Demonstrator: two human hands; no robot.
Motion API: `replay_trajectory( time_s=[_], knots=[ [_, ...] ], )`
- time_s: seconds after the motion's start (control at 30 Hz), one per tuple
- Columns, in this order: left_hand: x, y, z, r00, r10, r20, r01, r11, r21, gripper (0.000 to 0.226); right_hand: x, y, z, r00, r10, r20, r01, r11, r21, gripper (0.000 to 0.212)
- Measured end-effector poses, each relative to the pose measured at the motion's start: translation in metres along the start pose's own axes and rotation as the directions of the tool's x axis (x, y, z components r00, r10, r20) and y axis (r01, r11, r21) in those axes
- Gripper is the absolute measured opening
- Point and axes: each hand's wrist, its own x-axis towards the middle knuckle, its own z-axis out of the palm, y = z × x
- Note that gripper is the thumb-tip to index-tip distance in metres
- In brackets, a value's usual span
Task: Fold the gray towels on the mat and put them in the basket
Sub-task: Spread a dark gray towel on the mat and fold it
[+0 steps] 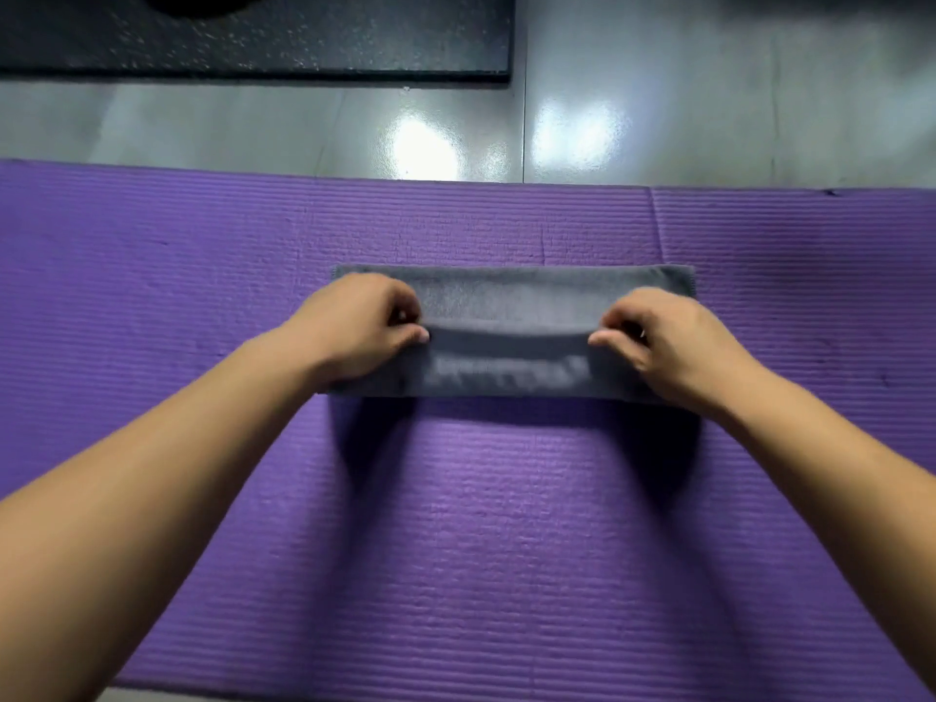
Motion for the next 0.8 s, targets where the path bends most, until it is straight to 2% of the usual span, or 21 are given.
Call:
replay_trajectory(
  time_s=[0.07,0.17,0.3,0.4,0.5,0.6,0.8],
  knots=[
    [0.023,0.0,-0.005,0.998,-0.045,-0.036,0.049,0.993,0.111,0.014,0.03,0.004,-0.01,0.999,-0.016,0.043,0.02,0.994,-0.107,0.023],
    [0.044,0.001,-0.003,0.987,-0.146,-0.074,0.154,0.98,0.129,0.016,0.068,0.013,-0.016,0.991,0.014,0.136,0.014,0.979,-0.205,0.025],
    [0.059,-0.006,0.008,0.968,-0.239,-0.08,0.244,0.968,0.062,0.02,0.096,0.019,-0.013,0.973,0.068,0.222,-0.02,0.977,-0.212,0.025],
    [0.065,-0.015,0.009,0.955,-0.29,-0.053,0.288,0.956,-0.054,0.02,0.107,0.021,-0.013,0.966,0.057,0.254,0.007,0.97,-0.243,0.024],
    [0.07,-0.024,0.006,0.954,-0.298,-0.027,0.291,0.944,-0.157,0.022,0.113,0.024,-0.016,0.961,0.035,0.275,0.043,0.961,-0.273,0.026],
    [0.072,-0.025,0.007,0.952,-0.306,-0.027,0.295,0.936,-0.191,0.026,0.116,0.026,-0.019,0.951,0.063,0.302,0.029,0.957,-0.288,0.031],
    [0.076,-0.024,0.01,0.95,-0.31,-0.038,0.295,0.929,-0.222,0.025,0.11,0.009,-0.013,0.949,0.189,0.252,-0.069,0.906,-0.419,0.041]
  ],
)
